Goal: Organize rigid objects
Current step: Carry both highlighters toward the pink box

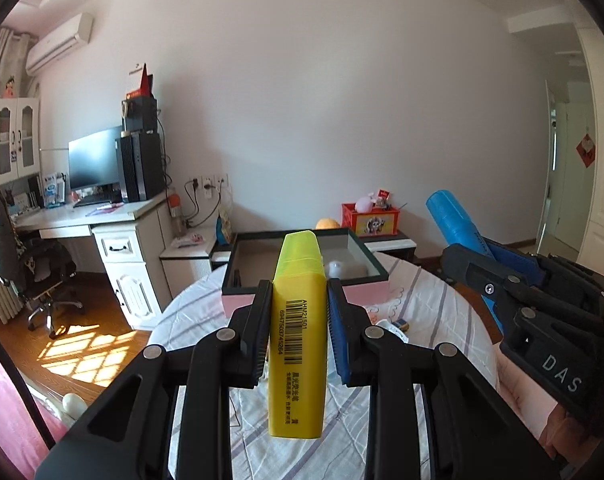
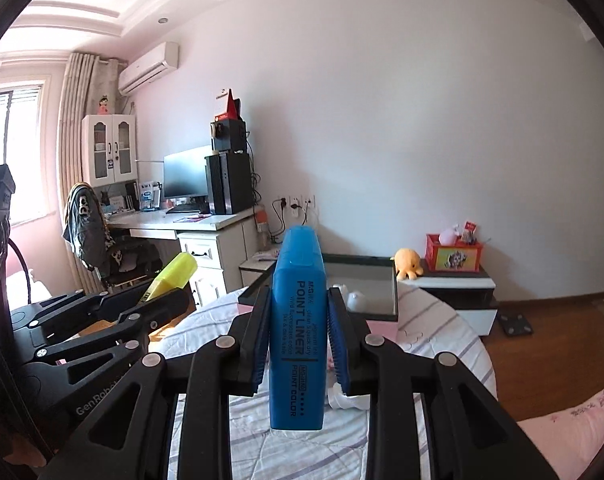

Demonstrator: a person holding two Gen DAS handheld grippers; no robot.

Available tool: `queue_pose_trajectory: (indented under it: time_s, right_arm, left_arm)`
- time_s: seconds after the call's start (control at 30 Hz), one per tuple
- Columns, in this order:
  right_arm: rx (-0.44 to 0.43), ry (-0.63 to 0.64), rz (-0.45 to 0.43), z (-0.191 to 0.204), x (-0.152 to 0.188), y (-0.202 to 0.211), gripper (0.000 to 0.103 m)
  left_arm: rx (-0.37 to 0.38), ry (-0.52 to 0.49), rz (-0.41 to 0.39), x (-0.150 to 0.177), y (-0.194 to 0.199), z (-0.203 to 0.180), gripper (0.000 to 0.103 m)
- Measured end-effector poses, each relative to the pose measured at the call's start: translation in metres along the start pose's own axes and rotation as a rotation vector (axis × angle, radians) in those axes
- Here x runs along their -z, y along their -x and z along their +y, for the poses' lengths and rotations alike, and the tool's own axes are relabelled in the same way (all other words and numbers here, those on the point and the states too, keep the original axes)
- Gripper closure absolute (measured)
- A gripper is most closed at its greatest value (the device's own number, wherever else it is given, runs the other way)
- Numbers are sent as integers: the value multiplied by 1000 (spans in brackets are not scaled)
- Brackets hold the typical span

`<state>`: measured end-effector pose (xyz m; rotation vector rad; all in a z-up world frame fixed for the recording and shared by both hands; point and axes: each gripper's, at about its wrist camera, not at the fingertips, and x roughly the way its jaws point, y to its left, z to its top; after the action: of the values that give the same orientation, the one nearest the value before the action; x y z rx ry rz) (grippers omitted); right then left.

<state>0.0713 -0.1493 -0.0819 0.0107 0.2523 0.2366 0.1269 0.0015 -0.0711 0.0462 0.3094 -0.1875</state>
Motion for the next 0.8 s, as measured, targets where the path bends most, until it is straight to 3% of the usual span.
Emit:
queue_pose_trajectory:
  time_s: [0.13, 0.37, 0.8]
  right_arm:
    - [15, 32, -59, 15, -11, 19, 76]
    - [14, 46, -67, 24, -14, 29, 76]
    - [2, 44, -29, 13, -15, 1, 76]
  left_arm:
    - [-10, -2, -61, -9, 26, 1, 76]
    - [-23, -6, -97, -13, 48, 7, 76]
    - [-79, 1, -73, -18, 17, 22, 76]
